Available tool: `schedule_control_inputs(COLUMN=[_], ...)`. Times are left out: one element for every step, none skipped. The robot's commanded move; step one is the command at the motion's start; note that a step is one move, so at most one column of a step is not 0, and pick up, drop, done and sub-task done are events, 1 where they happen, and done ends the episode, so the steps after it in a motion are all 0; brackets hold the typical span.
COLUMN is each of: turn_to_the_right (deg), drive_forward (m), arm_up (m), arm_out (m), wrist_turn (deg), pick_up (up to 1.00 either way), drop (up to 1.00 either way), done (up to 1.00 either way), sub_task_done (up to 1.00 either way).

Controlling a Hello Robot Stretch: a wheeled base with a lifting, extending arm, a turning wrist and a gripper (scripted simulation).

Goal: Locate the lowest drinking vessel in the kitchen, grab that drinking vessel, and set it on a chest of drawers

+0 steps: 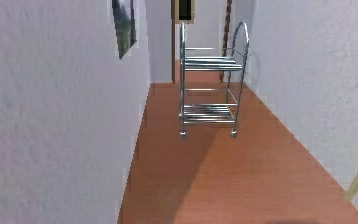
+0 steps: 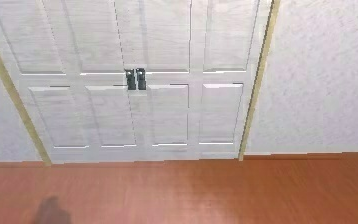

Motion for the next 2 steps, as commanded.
schedule_control_inputs(turn_to_the_right=[45.0, 45.0], drive_forward=[0.0, 0.0], arm_up=[0.0, 0.0], arm_out=[0.0, 0.0], wrist_turn=[0.0, 0.0], pick_up=[0.0, 0.0], drop=[0.0, 0.0], done=[0.0, 0.0], sub_task_done=[0.0, 0.0])
